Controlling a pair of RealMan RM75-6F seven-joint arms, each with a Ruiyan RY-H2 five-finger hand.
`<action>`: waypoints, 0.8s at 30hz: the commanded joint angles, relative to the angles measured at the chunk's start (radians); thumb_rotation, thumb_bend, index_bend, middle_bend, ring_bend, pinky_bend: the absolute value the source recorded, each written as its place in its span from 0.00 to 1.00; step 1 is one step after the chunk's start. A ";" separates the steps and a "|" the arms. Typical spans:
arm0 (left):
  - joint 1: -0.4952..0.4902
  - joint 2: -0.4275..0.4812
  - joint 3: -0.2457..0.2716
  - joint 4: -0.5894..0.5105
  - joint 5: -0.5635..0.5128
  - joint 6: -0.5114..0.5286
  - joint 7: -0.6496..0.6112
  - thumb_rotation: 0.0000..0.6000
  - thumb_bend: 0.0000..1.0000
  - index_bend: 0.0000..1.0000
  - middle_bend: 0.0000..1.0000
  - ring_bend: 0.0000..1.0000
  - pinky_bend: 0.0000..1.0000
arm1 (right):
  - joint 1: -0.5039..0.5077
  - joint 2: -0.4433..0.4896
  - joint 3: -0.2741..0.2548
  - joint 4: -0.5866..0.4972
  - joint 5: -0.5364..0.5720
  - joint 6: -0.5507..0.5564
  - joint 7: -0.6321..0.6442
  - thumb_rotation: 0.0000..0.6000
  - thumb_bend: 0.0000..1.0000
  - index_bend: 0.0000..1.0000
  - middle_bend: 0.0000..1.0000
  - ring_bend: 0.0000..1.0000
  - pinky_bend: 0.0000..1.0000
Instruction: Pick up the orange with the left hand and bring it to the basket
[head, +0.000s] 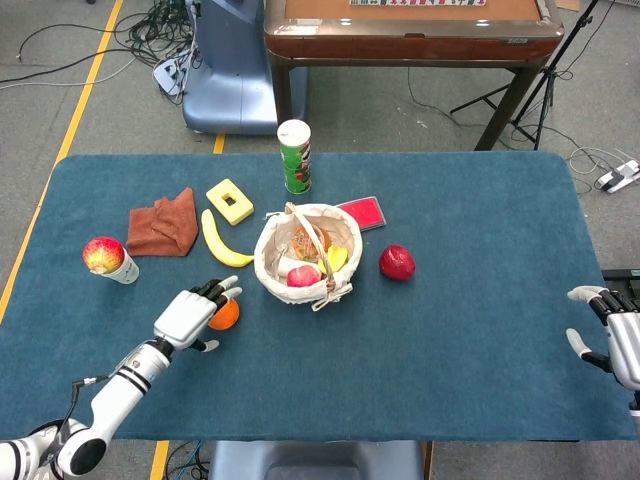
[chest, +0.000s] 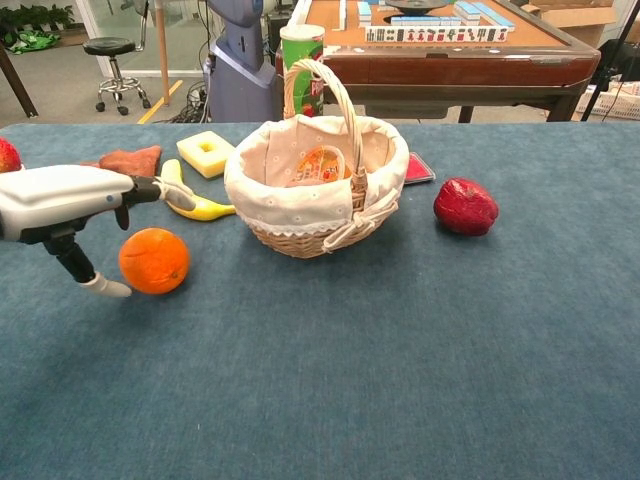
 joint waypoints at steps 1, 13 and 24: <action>-0.026 -0.033 -0.004 0.035 -0.031 -0.020 0.016 1.00 0.19 0.15 0.01 0.10 0.29 | -0.001 0.000 0.000 0.001 0.001 0.001 0.002 1.00 0.29 0.35 0.32 0.33 0.40; -0.080 -0.141 0.011 0.186 -0.059 -0.022 0.059 1.00 0.19 0.28 0.14 0.16 0.29 | -0.005 0.000 0.000 0.009 0.008 -0.001 0.010 1.00 0.29 0.35 0.32 0.33 0.40; -0.046 -0.126 0.017 0.191 -0.008 0.096 -0.012 1.00 0.19 0.50 0.41 0.44 0.60 | -0.007 0.000 0.000 0.009 0.012 -0.003 0.009 1.00 0.29 0.35 0.32 0.33 0.40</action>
